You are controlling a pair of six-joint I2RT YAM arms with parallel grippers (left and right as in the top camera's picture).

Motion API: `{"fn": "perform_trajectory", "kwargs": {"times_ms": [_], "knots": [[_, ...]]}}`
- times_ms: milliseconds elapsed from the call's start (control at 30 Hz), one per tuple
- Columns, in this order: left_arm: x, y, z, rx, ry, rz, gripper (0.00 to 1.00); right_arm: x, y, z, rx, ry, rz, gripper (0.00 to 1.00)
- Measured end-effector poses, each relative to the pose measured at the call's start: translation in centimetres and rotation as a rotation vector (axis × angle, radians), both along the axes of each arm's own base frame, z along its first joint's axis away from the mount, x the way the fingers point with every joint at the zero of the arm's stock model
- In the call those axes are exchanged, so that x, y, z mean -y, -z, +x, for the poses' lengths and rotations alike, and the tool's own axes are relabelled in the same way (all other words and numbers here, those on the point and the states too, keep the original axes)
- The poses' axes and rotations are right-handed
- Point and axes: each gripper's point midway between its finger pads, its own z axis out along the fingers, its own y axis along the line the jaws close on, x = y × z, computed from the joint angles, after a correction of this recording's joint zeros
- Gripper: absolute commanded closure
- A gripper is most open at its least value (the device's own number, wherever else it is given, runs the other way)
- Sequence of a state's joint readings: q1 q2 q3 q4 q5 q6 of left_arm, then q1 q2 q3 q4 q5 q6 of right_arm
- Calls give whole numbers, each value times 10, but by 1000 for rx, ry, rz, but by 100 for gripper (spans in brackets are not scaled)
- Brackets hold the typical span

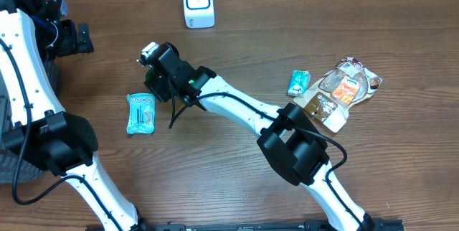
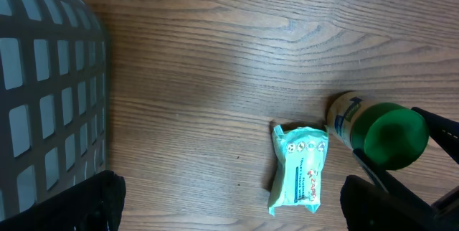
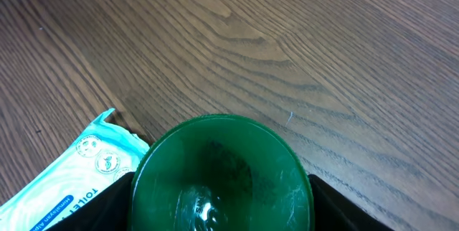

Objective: Scan the item barcode
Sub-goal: 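Lower the right gripper around the jar lid and grasp it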

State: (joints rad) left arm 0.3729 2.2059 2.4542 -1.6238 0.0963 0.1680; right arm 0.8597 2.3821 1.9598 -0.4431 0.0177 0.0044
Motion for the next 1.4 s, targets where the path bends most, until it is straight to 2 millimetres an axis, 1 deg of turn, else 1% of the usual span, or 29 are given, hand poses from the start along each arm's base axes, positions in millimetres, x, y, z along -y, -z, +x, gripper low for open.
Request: {"fn": "perform_trajectory", "kwargs": {"times_ms": [167,300,367,467,567,633,667,733,833,1000,1033,1100,1300,1367,1400], "knots": [[0,0,0,0,0,0,1,6,0,-1,-11,11,-30,39],[0,0,0,0,0,0,1,23,-2,-12,-61,20,-96,39],[0,0,0,0,0,0,0,37,-5,-19,-90,28,-140,39],[0,0,0,0,0,0,0,60,-15,-30,-136,38,-205,39],[0,0,0,0,0,0,0,91,-33,-42,-190,56,-270,39],[0,0,0,0,0,0,1,108,-37,-47,-224,69,-305,39],[0,0,0,0,0,0,1,117,-36,-50,-244,76,-327,39],[0,0,0,0,0,0,0,125,-32,-51,-268,85,-348,39],[0,0,0,0,0,0,0,134,-24,-50,-285,98,-361,39],[0,0,0,0,0,0,0,134,-16,-51,-294,96,-361,38],[0,0,0,0,0,0,0,134,-16,-51,-295,95,-360,32],[0,0,0,0,0,0,1,133,-16,-52,-295,89,-358,25],[0,0,0,0,0,0,0,138,-13,-62,-342,77,-376,9],[0,0,0,0,0,0,0,140,-12,-66,-358,73,-383,0],[0,0,0,0,0,0,0,141,-11,-68,-365,70,-388,0]]}}
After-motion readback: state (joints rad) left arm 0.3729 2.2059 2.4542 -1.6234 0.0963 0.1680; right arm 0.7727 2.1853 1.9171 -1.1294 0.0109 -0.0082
